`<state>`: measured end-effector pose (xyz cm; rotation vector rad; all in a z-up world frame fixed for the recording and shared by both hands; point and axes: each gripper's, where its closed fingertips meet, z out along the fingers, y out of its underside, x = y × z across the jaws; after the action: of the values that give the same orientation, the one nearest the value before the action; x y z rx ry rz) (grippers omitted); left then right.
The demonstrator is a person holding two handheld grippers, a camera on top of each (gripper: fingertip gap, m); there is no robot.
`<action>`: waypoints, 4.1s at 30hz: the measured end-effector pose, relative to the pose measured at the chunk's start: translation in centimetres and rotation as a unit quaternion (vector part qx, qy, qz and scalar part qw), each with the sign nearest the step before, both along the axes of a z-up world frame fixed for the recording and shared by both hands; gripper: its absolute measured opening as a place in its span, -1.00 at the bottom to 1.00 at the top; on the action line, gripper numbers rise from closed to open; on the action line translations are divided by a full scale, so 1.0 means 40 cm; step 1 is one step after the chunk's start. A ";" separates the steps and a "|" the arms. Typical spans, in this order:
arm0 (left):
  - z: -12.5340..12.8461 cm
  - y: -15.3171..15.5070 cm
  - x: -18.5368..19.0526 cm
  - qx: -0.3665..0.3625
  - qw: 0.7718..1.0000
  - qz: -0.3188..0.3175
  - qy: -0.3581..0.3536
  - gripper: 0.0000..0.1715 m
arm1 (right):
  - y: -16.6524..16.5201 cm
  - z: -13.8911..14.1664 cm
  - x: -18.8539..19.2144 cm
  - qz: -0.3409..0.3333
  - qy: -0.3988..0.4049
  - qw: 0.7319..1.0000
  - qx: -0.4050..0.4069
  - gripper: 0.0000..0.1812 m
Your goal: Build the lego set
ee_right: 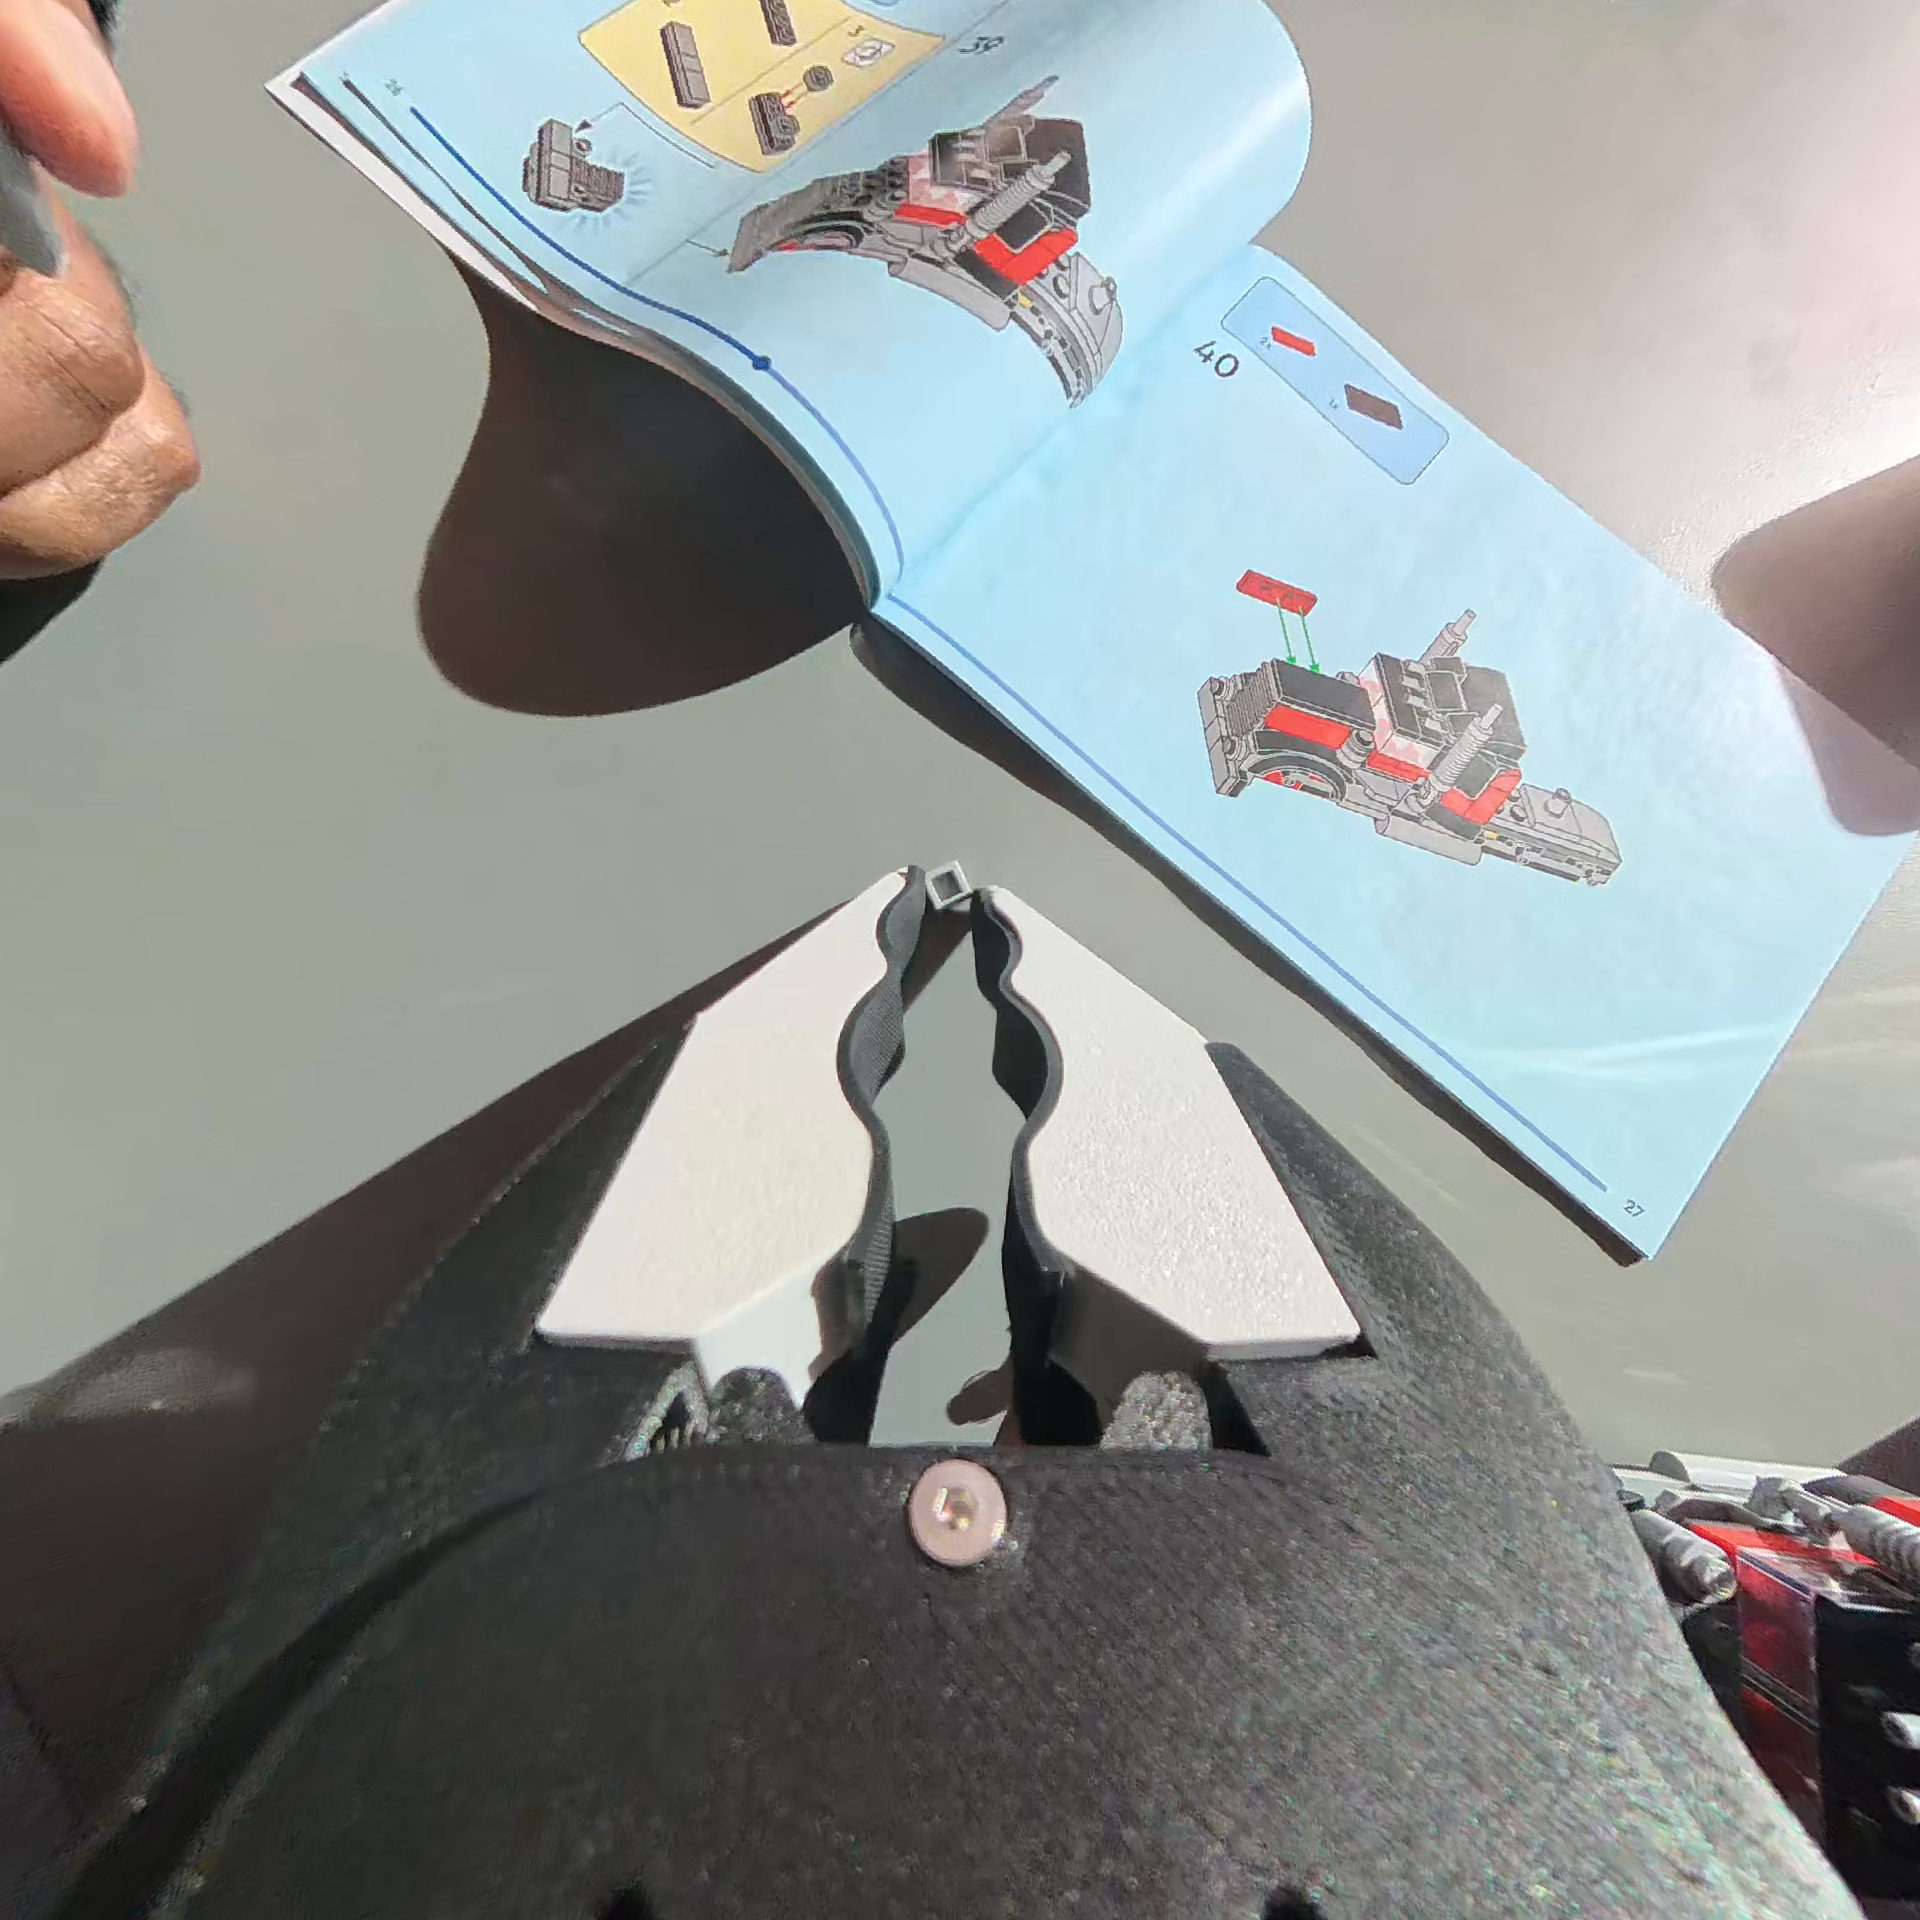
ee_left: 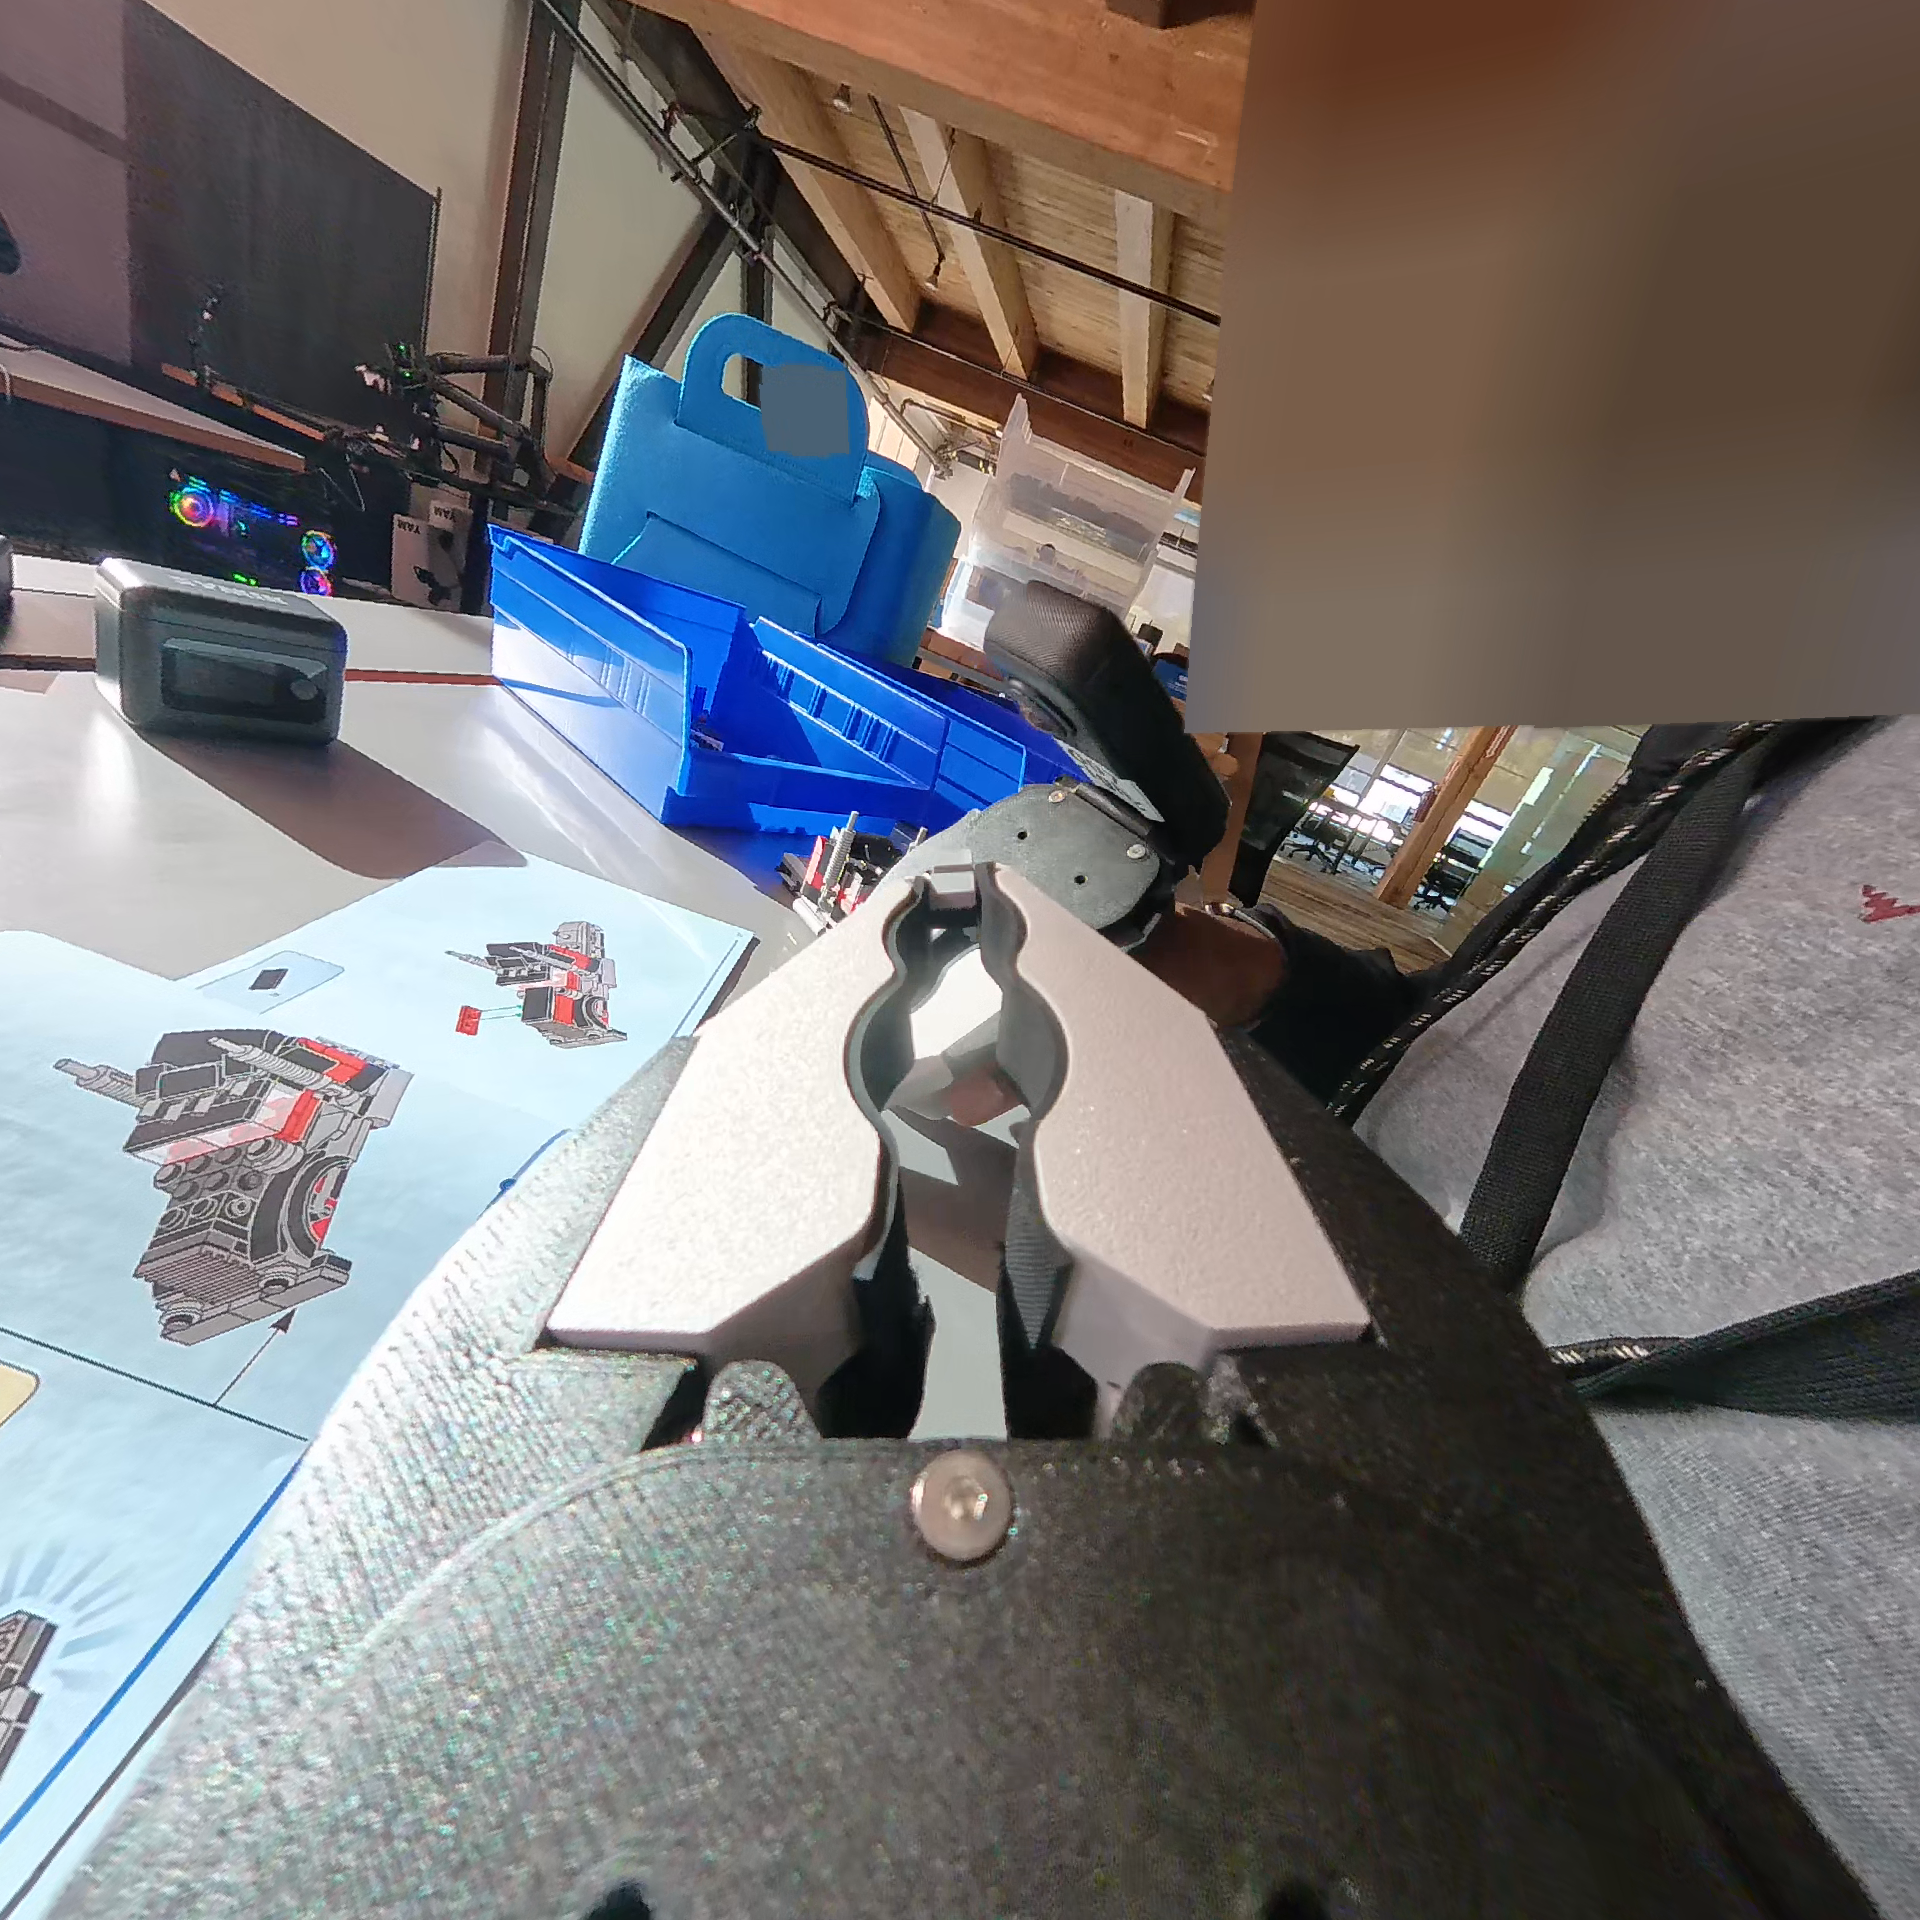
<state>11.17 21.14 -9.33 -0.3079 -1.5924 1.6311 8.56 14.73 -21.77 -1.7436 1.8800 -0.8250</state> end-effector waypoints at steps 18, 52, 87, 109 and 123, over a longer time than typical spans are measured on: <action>-0.001 -0.005 0.009 0.004 1.000 0.006 0.008 -0.90 | -0.047 0.118 -0.081 -0.018 -0.068 0.998 -0.003 -0.85; -0.001 -0.005 0.012 0.007 1.000 0.006 0.014 -0.90 | -0.081 0.091 -0.114 -0.013 -0.061 0.998 0.003 -0.77; -0.002 -0.006 0.011 0.008 1.000 0.006 0.013 -0.90 | -0.081 -0.008 -0.133 0.138 0.137 0.981 -0.006 -0.87; -0.002 -0.007 0.015 0.010 1.000 0.008 0.018 -0.90 | -0.126 0.062 -0.128 0.069 0.080 0.994 -0.040 -0.82; -0.002 -0.007 0.016 0.010 1.000 0.008 0.019 -0.90 | -0.156 0.018 -0.143 0.054 0.139 0.988 -0.048 -0.82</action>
<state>11.82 20.85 -9.40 -0.2520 -1.5847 1.6237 2.84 8.51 -21.05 -2.0933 1.9224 -0.6707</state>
